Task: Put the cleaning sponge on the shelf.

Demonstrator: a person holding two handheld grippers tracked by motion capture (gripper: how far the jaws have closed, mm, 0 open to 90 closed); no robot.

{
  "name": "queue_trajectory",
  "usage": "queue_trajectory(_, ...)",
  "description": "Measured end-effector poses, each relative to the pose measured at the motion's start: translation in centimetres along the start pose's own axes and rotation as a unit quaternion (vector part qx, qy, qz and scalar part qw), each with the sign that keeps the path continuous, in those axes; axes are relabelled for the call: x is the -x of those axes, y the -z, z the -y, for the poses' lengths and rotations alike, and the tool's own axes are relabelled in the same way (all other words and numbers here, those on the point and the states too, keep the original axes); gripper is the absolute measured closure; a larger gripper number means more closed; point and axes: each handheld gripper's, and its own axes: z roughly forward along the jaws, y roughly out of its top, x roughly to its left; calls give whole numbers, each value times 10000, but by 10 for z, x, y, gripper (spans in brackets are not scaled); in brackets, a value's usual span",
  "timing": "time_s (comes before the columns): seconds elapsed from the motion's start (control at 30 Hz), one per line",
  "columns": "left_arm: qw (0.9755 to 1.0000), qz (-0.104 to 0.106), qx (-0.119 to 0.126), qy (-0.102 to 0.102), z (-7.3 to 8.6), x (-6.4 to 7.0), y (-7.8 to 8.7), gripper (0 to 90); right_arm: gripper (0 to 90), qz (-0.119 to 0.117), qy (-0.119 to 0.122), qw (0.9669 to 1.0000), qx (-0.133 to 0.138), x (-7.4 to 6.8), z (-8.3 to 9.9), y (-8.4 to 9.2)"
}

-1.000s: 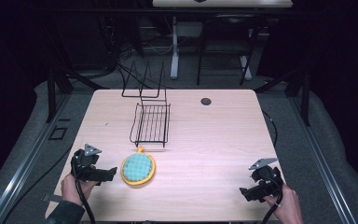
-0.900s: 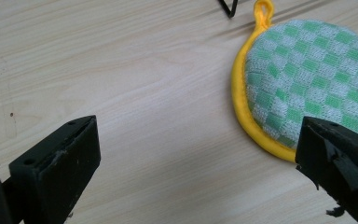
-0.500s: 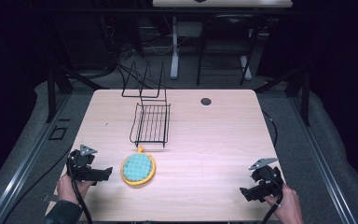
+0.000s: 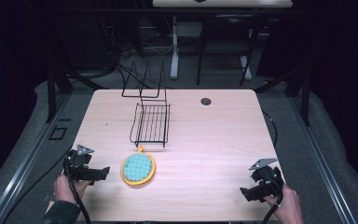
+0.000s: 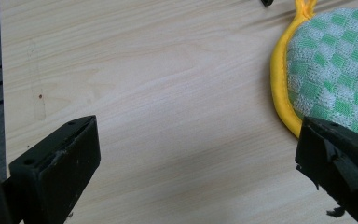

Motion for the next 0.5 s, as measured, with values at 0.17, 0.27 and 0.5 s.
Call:
queue_trajectory(0.17,10000,6,-2,8,0,0,0,1,33,4,0,10000,-9,0,0,0)
queue_trajectory(0.27,10000,5,2,5,0,0,0,1,34,-3,-8,10000,-9,0,0,-1)
queue_trajectory(0.5,10000,10,3,-7,0,0,0,1,34,-10,-2,10000,-10,0,0,0)
